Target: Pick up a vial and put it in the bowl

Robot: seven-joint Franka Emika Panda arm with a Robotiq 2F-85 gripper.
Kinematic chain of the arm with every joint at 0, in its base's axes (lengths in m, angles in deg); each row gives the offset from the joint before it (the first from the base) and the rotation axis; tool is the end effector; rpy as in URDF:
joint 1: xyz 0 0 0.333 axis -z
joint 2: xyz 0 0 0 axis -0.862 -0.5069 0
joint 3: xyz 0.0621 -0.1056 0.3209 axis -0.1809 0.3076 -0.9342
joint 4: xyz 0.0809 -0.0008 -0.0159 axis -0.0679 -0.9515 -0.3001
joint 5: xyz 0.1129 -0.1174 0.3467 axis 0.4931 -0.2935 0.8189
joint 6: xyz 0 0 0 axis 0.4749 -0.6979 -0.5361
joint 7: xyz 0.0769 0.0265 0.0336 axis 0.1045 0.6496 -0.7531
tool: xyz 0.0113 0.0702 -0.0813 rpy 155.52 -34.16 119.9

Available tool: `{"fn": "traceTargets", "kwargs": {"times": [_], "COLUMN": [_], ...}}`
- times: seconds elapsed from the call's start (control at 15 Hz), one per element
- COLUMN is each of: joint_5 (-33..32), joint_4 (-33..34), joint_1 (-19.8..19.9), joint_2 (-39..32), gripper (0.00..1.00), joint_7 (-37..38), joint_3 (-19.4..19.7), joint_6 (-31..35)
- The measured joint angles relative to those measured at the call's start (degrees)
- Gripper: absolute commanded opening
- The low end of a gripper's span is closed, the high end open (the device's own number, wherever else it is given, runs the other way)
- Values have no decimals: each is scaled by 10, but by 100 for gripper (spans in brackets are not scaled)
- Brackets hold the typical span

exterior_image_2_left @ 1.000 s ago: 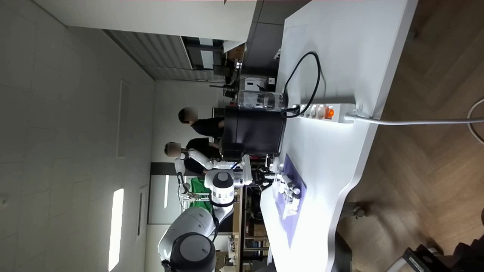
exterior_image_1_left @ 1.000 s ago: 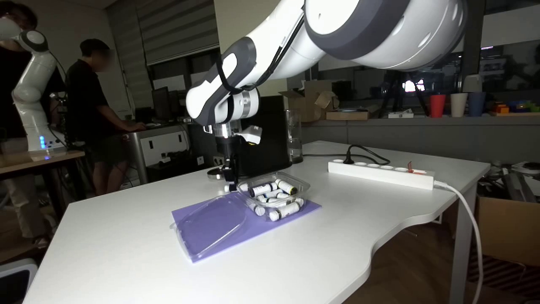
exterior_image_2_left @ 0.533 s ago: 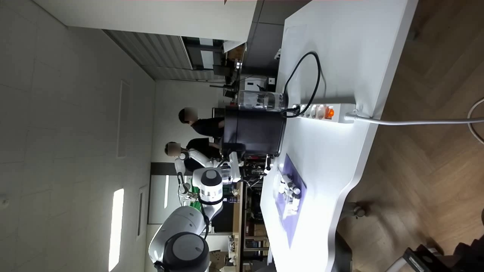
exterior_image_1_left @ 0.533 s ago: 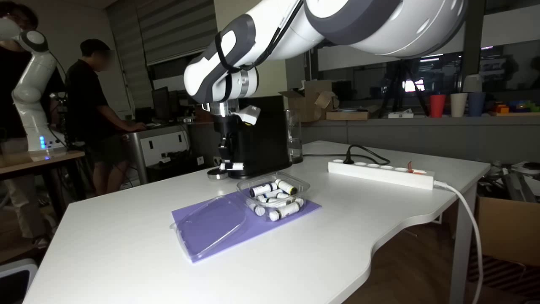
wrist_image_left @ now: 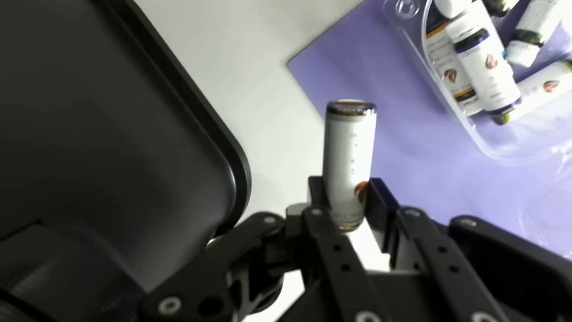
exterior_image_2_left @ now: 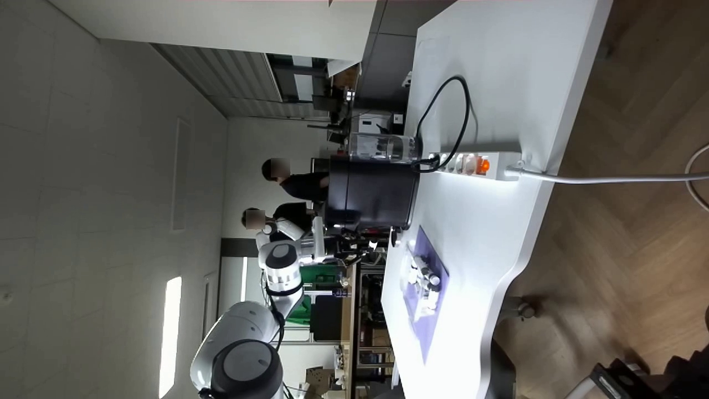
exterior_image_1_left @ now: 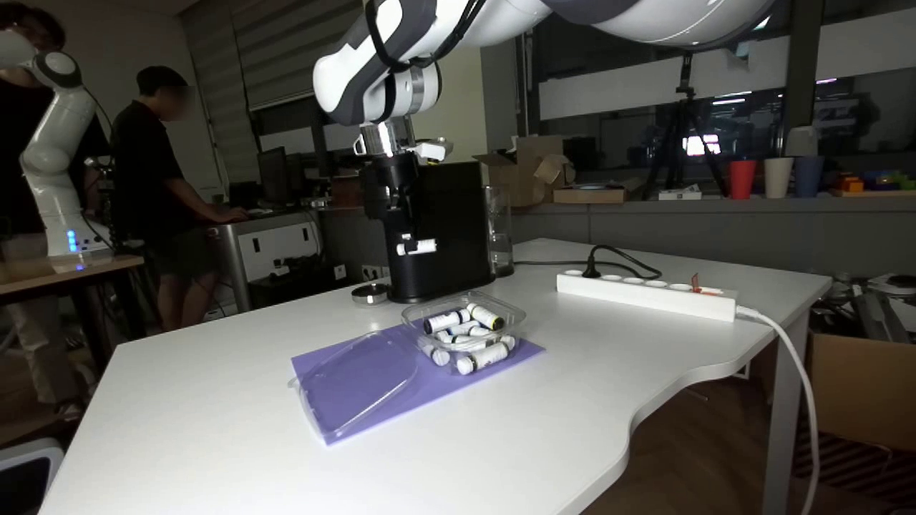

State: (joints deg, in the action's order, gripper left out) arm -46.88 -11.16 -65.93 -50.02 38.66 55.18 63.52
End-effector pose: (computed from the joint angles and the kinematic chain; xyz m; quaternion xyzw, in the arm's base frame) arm 0.8238 0.0907 0.2731 0.8792 0.4715 0.0048 0.0679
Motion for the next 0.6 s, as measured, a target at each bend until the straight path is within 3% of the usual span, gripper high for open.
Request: {"fn": "traceTargets", "kwargs": {"times": [0.6], "joint_5": [16], "joint_4": [-37], "joint_1": [17], "joint_2": [29], "gripper": [7], "joint_7": [-62], "joint_3": [-13], "joint_6": [-273]}}
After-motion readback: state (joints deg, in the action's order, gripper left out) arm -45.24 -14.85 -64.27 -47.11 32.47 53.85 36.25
